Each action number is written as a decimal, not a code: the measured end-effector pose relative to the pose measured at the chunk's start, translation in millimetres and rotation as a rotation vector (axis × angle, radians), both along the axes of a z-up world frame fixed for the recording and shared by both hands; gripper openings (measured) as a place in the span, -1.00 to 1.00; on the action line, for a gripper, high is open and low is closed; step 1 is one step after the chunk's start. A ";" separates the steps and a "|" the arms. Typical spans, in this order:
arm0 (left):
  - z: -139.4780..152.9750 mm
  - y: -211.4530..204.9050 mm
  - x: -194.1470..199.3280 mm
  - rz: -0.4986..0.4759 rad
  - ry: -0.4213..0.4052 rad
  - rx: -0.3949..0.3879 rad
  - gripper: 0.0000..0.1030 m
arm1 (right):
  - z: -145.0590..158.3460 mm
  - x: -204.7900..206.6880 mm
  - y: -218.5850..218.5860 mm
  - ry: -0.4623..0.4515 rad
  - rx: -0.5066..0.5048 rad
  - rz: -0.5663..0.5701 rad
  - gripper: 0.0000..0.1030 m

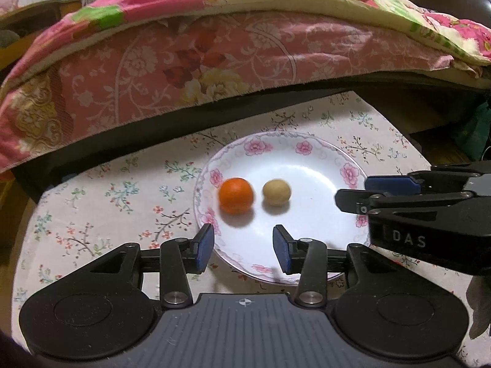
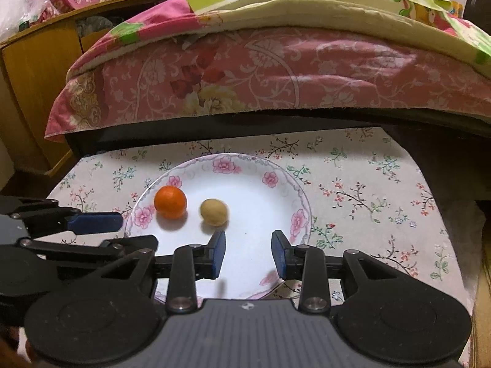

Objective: Organize fruits
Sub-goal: 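Lower both fruits into the plate and open both tools, then withdraw both open tools from the plate toward the remaining fruit, then grasp the small mandarin with the left tool while the right tool grasps a red tomato, then carry the mandarin and red tomato in both tools over the white plate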

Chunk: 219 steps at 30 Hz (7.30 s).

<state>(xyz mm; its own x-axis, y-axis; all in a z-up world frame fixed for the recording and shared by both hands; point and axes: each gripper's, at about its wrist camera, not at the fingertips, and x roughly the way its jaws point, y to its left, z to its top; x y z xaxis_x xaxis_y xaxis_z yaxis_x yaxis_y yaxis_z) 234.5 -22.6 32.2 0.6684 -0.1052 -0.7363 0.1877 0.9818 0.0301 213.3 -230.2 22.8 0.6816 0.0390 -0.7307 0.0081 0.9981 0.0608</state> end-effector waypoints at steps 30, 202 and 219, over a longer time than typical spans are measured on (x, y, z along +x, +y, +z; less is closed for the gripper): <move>19.3 15.6 -91.7 0.002 0.031 0.034 0.14 | 22.7 -82.3 48.3 0.038 0.028 0.064 -0.37; 21.5 -6.6 -47.8 -0.100 0.006 0.036 -0.31 | 28.7 -48.1 30.8 0.090 0.032 0.044 -0.46; -3.4 -14.1 -8.8 -0.100 0.038 0.044 -0.30 | -0.2 -8.4 8.3 0.109 0.046 0.032 -0.46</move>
